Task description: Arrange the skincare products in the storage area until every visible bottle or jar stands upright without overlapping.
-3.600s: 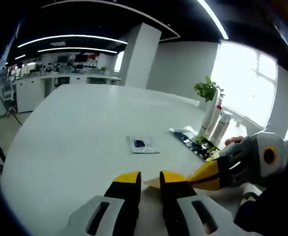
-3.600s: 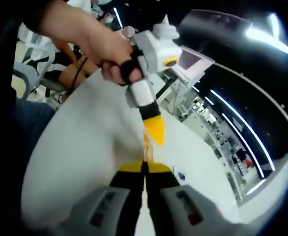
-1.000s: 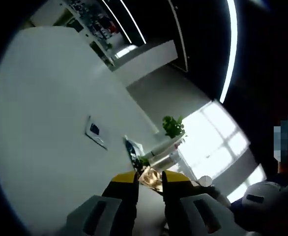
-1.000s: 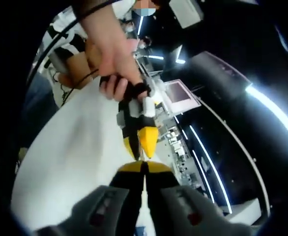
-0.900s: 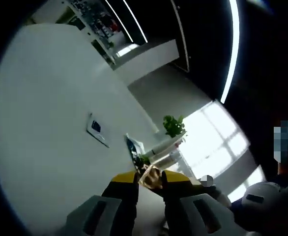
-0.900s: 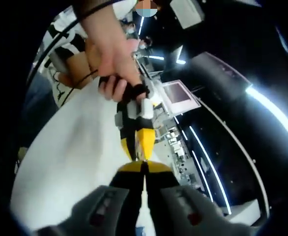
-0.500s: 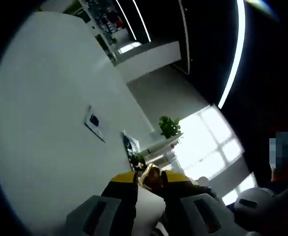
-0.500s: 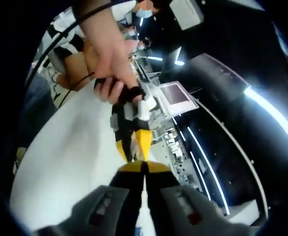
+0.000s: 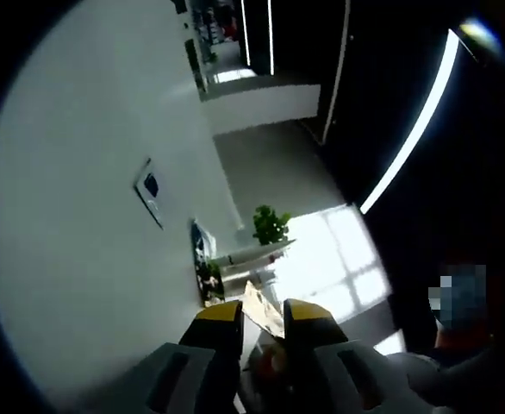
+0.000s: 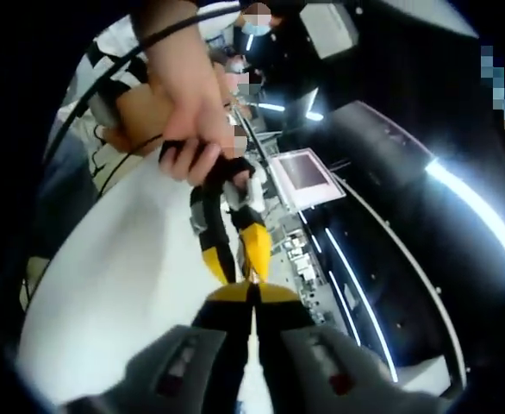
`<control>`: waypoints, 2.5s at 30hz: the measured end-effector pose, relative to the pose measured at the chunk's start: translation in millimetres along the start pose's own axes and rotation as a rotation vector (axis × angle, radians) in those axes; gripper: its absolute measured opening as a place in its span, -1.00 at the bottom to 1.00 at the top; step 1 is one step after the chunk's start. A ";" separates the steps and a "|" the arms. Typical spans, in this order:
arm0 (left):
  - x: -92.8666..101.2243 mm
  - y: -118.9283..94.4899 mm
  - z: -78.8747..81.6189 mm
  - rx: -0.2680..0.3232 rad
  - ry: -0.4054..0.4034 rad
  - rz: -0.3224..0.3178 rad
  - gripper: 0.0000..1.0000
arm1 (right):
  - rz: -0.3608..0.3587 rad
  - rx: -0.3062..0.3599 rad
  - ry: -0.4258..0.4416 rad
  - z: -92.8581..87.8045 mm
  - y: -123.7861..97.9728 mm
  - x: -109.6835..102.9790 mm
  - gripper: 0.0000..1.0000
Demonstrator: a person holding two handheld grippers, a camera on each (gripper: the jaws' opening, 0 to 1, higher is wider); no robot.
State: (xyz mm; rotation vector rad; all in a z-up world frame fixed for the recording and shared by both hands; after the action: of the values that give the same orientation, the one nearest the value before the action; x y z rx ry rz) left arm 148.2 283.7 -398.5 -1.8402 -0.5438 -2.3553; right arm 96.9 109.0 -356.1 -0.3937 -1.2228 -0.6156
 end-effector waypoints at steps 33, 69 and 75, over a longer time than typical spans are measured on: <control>4.4 0.4 5.1 0.028 0.101 0.014 -1.00 | 0.011 -0.025 0.052 -6.3 -0.2 -11.7 -0.92; 15.9 0.5 16.4 0.130 0.184 -0.035 -1.00 | 0.051 -0.098 0.481 -25.1 2.7 -23.0 -0.67; 15.7 -0.5 17.8 0.143 0.180 -0.050 -1.00 | 0.059 -0.099 0.643 -28.0 4.0 -25.5 -0.62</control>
State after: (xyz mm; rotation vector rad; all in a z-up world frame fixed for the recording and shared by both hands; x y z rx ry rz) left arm 160.2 292.4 -379.9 -1.5546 -0.7223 -2.4113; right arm 115.0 101.4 -388.7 -0.2799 -0.5671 -0.6837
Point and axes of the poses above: the point that each gripper's makers call its tool centre point, and the gripper's own axes: y roughly forward along the fingers, x roughly to its right, z roughly out of its top, the point moved 10 cm from there along -y, roughly backward along the fingers, and after that the axes turned 9 degrees about -z, right-handed, at the moved point
